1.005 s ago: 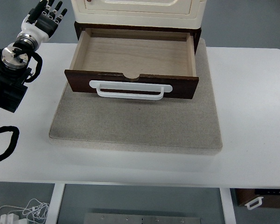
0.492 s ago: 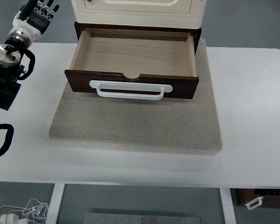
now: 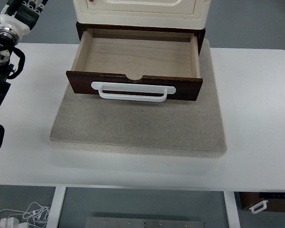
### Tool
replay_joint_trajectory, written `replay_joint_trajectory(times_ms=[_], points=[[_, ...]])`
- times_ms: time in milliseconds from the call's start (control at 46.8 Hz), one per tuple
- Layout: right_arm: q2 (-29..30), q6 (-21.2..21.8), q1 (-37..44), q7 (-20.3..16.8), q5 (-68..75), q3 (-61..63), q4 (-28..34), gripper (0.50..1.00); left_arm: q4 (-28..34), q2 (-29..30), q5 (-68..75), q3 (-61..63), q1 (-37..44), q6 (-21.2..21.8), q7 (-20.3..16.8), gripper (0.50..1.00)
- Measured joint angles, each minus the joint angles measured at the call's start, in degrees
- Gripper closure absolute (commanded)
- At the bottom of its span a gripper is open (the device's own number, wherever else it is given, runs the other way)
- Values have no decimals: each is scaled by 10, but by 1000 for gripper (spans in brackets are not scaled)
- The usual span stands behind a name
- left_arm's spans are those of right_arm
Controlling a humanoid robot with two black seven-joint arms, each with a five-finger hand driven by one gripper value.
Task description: Close drawer under combined cabinet
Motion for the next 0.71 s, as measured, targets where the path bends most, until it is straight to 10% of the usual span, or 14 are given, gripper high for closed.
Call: replay_joint_trajectory(times_ms=[235,706], points=[[0,0,0,0,0,0,0,548,-10,52,1,0,-37,-2,1,504],[0,0,0,0,0,0,0,548,-216,163,31,5,-46,-2,1,504]])
